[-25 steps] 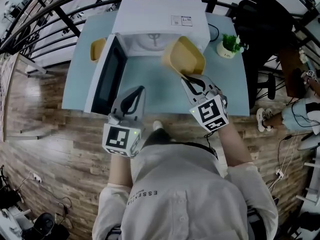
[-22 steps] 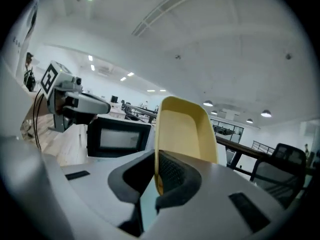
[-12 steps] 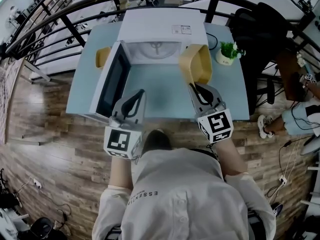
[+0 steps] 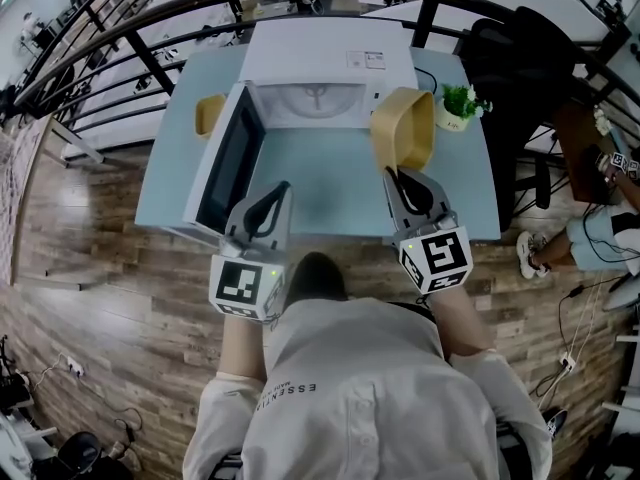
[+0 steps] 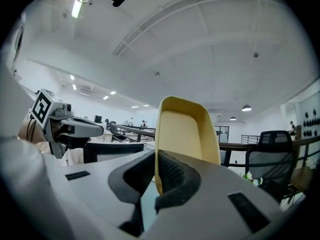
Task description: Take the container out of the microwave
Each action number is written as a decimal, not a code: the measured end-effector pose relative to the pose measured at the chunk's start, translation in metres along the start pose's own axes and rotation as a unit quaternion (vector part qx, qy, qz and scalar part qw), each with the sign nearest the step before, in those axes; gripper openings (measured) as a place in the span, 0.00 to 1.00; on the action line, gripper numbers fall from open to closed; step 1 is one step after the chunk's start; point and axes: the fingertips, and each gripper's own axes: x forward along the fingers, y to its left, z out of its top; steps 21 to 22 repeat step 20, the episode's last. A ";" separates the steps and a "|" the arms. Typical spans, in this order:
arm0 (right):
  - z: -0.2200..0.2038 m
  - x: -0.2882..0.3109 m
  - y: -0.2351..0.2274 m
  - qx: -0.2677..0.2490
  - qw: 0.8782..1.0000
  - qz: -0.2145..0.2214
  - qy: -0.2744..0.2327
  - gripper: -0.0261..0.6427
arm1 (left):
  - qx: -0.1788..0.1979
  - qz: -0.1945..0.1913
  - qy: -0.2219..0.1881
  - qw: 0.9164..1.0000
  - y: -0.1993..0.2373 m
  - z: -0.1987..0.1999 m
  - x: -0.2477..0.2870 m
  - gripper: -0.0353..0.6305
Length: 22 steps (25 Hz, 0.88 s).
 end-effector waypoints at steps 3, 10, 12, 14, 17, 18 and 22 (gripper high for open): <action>0.000 0.001 0.003 0.003 1.000 0.003 0.001 0.07 | -0.001 0.004 0.003 1.000 0.002 -0.001 -0.001 0.06; -0.006 0.006 0.004 0.001 1.000 0.003 0.001 0.07 | -0.009 0.007 0.011 1.000 0.002 -0.007 0.002 0.06; -0.006 0.005 0.004 -0.007 1.000 0.002 0.004 0.07 | -0.011 0.009 0.012 1.000 0.003 -0.007 0.003 0.06; -0.005 0.004 0.004 -0.014 1.000 0.001 0.004 0.07 | -0.011 0.010 0.011 1.000 0.003 -0.007 0.005 0.06; -0.004 0.002 0.003 -0.013 1.000 0.003 -0.001 0.07 | -0.011 0.014 0.011 1.000 0.005 -0.006 0.007 0.06; -0.004 0.002 0.002 -0.010 1.000 0.002 -0.003 0.07 | -0.012 0.015 0.011 1.000 0.005 -0.006 0.008 0.06; -0.004 0.002 -0.002 -0.005 1.000 0.000 -0.008 0.07 | -0.013 0.016 0.011 1.000 0.006 -0.006 0.011 0.06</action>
